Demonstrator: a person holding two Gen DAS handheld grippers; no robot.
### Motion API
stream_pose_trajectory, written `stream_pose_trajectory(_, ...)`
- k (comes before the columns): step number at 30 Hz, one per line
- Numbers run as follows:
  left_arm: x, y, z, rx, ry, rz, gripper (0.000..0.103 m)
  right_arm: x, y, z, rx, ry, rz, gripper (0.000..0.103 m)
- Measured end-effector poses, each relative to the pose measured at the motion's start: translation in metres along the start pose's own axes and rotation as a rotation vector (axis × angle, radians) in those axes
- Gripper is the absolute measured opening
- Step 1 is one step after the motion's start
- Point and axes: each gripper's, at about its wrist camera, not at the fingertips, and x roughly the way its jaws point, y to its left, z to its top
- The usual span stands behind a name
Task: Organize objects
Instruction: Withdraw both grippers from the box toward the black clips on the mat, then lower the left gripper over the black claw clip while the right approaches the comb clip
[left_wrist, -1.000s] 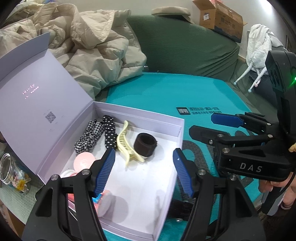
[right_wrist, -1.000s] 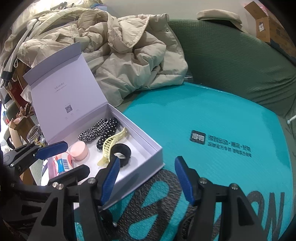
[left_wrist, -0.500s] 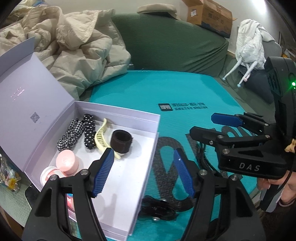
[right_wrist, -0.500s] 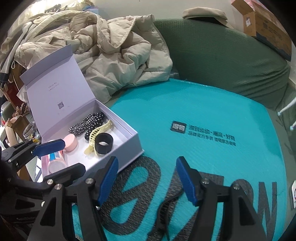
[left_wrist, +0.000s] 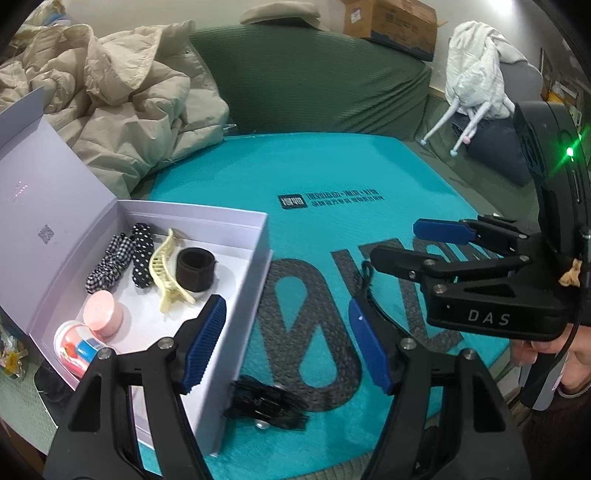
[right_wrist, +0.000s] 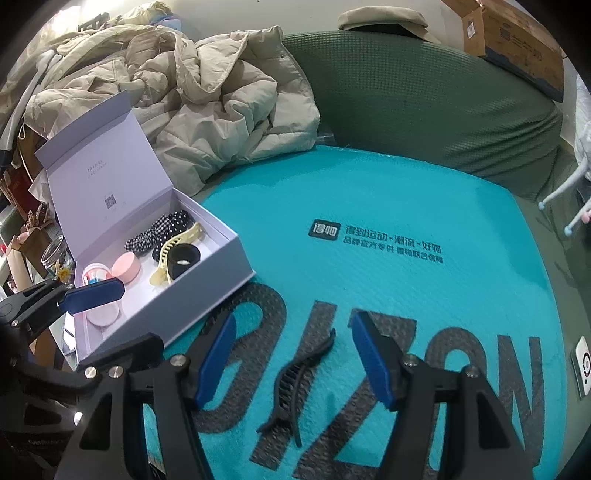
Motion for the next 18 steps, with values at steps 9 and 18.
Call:
stream_pose_trajectory(9, 0.001, -0.022, -0.01, 0.005, 0.026, -0.012, 0.068, -0.009, -0.01, -0.017, 0.015, 0.011, -0.01, 0.067)
stream_pose_trajectory(18, 0.001, -0.027, -0.024, -0.054, 0.041, 0.01, 0.068, -0.014, -0.015, -0.033, 0.017, 0.034, -0.016, 0.067)
